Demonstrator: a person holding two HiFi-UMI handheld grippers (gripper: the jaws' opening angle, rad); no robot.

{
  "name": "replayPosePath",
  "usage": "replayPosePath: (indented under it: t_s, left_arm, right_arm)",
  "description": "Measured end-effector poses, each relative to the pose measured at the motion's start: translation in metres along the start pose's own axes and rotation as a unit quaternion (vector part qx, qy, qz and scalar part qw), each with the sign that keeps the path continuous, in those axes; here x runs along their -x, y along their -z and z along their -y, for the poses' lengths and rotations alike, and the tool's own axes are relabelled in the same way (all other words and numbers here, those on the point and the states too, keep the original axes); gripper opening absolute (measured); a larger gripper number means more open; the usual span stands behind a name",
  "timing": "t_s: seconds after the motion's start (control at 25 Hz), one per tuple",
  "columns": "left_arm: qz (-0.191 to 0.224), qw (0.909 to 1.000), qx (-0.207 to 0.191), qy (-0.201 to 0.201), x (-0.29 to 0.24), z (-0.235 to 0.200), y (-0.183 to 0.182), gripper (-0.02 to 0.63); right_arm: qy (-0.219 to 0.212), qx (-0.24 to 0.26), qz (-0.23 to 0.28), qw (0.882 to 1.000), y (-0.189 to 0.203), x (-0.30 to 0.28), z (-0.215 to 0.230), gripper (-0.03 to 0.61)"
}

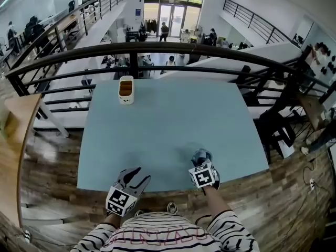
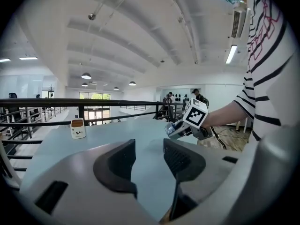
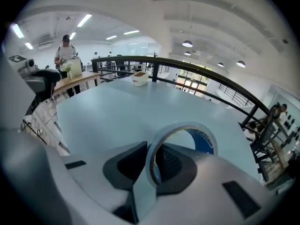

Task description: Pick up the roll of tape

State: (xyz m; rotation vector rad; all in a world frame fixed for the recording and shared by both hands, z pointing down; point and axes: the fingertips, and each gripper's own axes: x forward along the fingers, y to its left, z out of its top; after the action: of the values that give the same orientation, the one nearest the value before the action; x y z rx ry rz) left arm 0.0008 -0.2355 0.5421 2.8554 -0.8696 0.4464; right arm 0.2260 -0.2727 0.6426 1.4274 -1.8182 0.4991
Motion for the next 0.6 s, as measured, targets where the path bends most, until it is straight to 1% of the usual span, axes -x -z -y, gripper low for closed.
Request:
replayPosePath:
  t_s: [0.08,0.2,0.44,0.6]
  left_arm:
    - [0.001,1.0000,-0.003,0.009,0.000,-0.003,-0.001,0.193]
    - [0.006,0.9995,-0.011,0.029,-0.002,-0.003,-0.005,0.147]
    - [0.015,0.9975,-0.029,0.062,-0.010,0.002,-0.009,0.066]
    - [0.021,0.9955,-0.036,0.085,-0.014,0.006,-0.010,0.049]
  right_arm:
    - [0.012,-0.026,0.029,0.999,-0.009,0.017,-0.003,0.071]
    - [0.033,-0.058,0.066,0.996,-0.017,0.043,-0.007,0.071]
    - [0.071,-0.099,0.121,0.985,-0.020,0.089,-0.017,0.071]
    - [0.084,-0.119,0.145,0.979,-0.017,0.110,-0.029,0.071]
